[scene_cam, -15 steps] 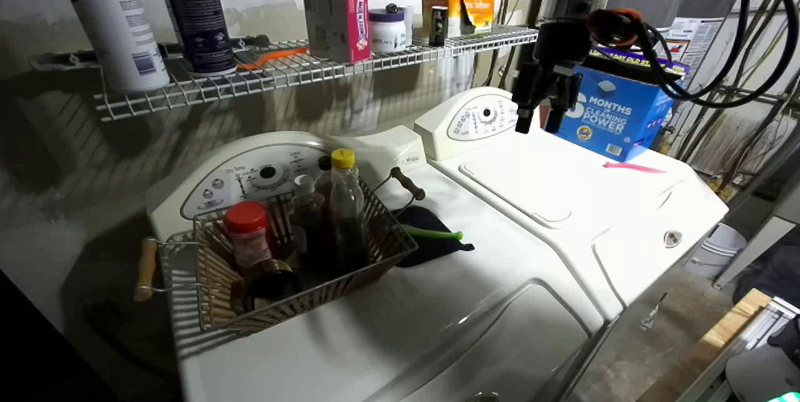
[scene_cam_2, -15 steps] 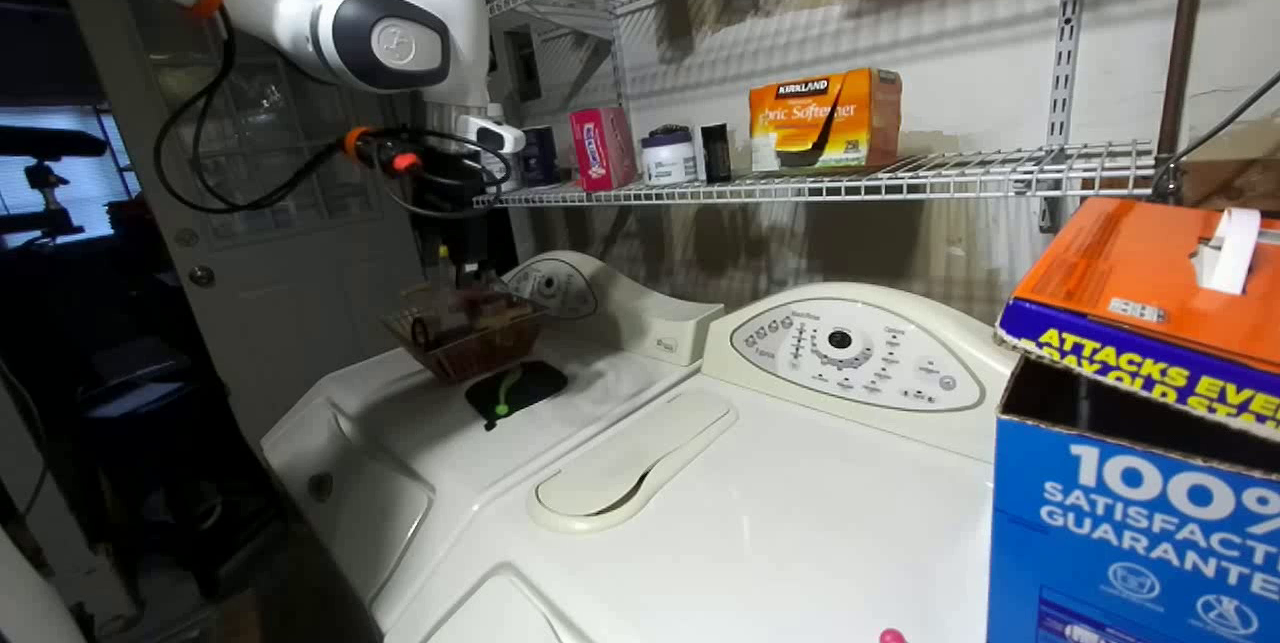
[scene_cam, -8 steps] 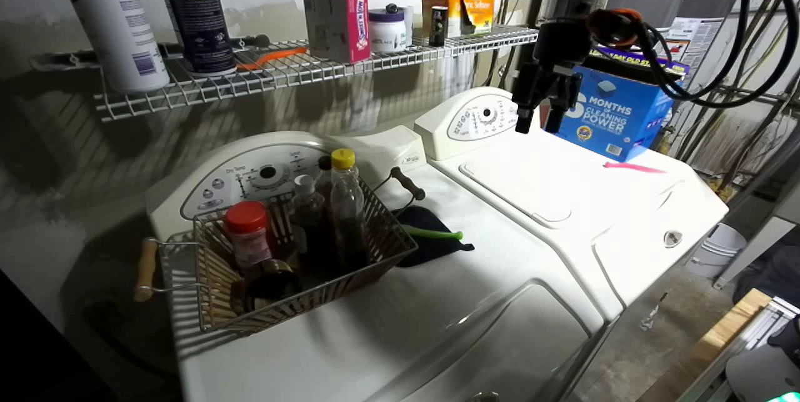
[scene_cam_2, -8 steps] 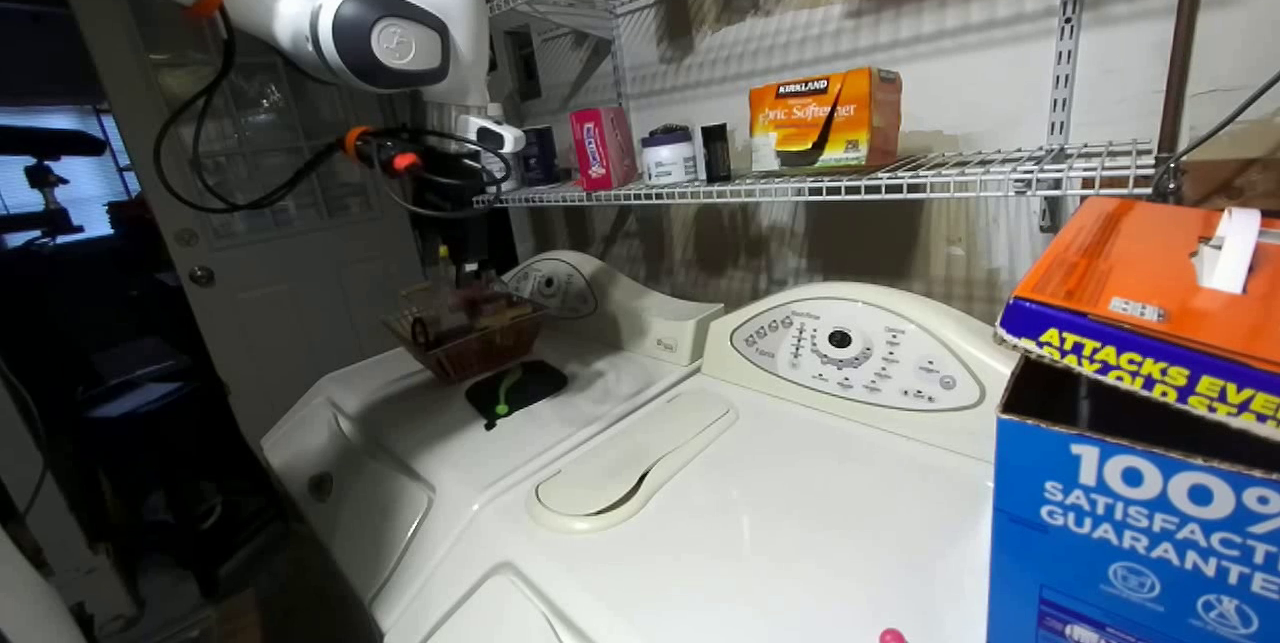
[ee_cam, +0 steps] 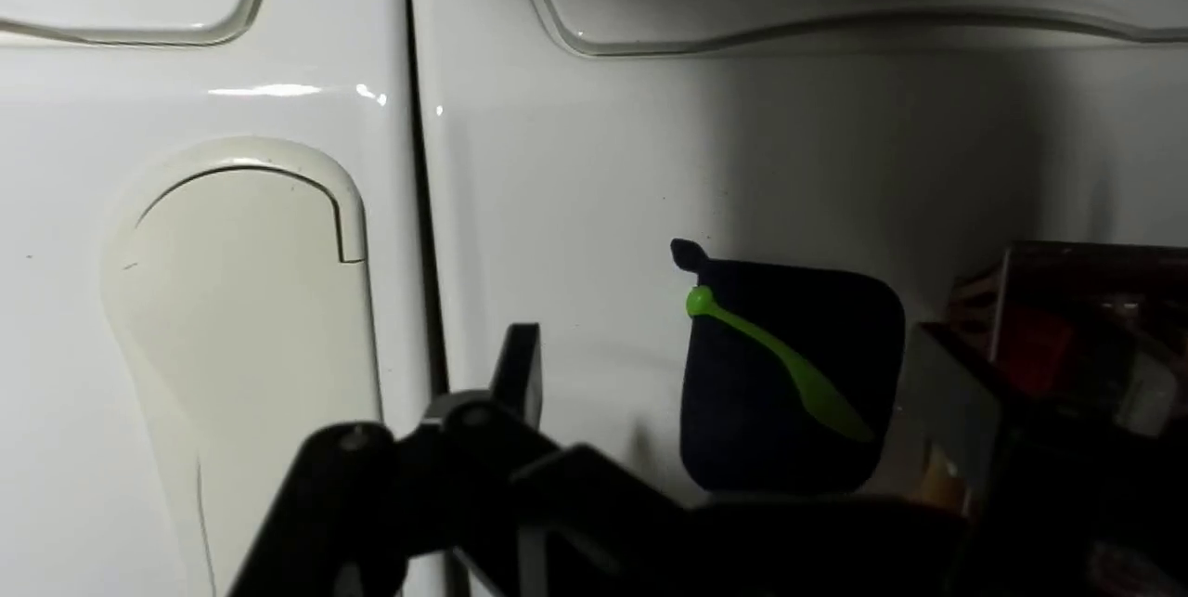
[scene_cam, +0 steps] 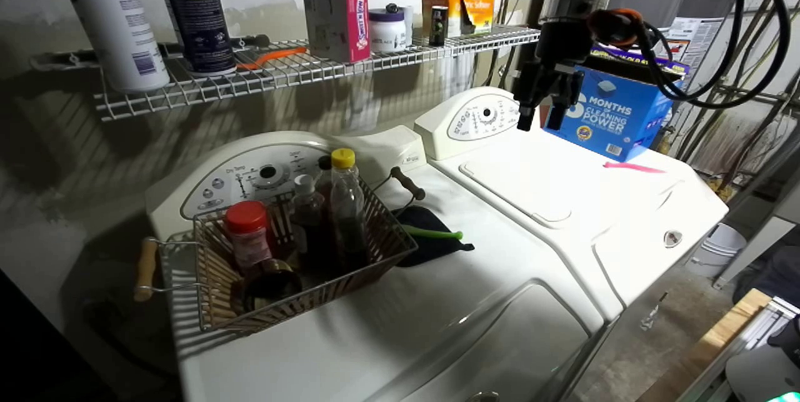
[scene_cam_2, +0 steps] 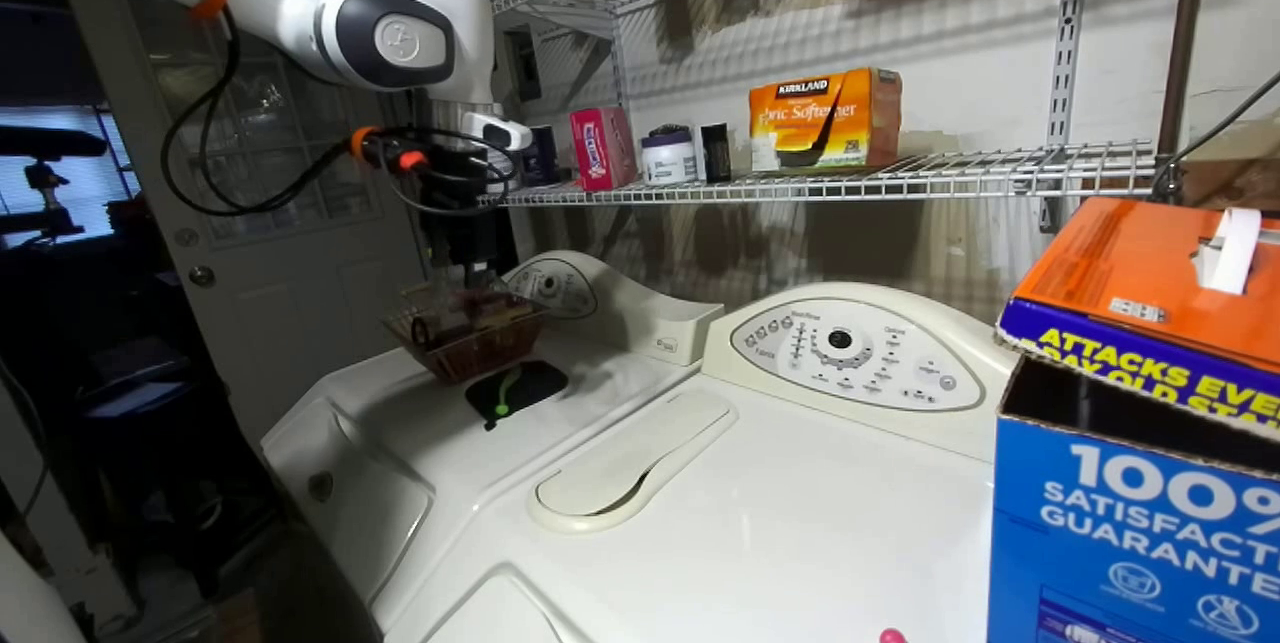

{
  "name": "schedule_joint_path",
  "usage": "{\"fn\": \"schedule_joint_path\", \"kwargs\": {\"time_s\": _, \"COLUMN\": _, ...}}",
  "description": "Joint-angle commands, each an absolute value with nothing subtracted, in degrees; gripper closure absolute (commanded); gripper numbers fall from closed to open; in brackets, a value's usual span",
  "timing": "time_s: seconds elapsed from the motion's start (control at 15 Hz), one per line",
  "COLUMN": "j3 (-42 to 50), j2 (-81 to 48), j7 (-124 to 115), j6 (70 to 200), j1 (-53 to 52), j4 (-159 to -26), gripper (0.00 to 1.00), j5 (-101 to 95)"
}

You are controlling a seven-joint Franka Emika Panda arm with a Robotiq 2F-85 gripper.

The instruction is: Press a button on the washing machine

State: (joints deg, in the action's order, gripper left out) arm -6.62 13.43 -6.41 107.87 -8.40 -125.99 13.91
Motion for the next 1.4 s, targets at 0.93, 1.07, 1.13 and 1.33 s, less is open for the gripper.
{"fn": "schedule_joint_path", "kwargs": {"time_s": 0.93, "j3": 6.8, "j2": 1.6, "j7": 13.3, "j6": 131.3, "j1": 5.5, "j4": -126.9, "gripper": 0.77, "j5": -4.3}}
{"fn": "schedule_joint_path", "kwargs": {"time_s": 1.07, "j3": 7.5, "j2": -0.5, "j7": 15.6, "j6": 133.8, "j1": 6.1, "j4": -125.0, "gripper": 0.90, "j5": -4.6}}
{"fn": "schedule_joint_path", "kwargs": {"time_s": 1.13, "j3": 7.7, "j2": -1.6, "j7": 17.3, "j6": 135.4, "j1": 6.3, "j4": -123.8, "gripper": 0.98, "j5": -4.3}}
{"fn": "schedule_joint_path", "kwargs": {"time_s": 1.33, "j3": 7.2, "j2": -5.3, "j7": 21.3, "j6": 138.3, "j1": 6.3, "j4": -119.9, "gripper": 1.00, "j5": -2.6}}
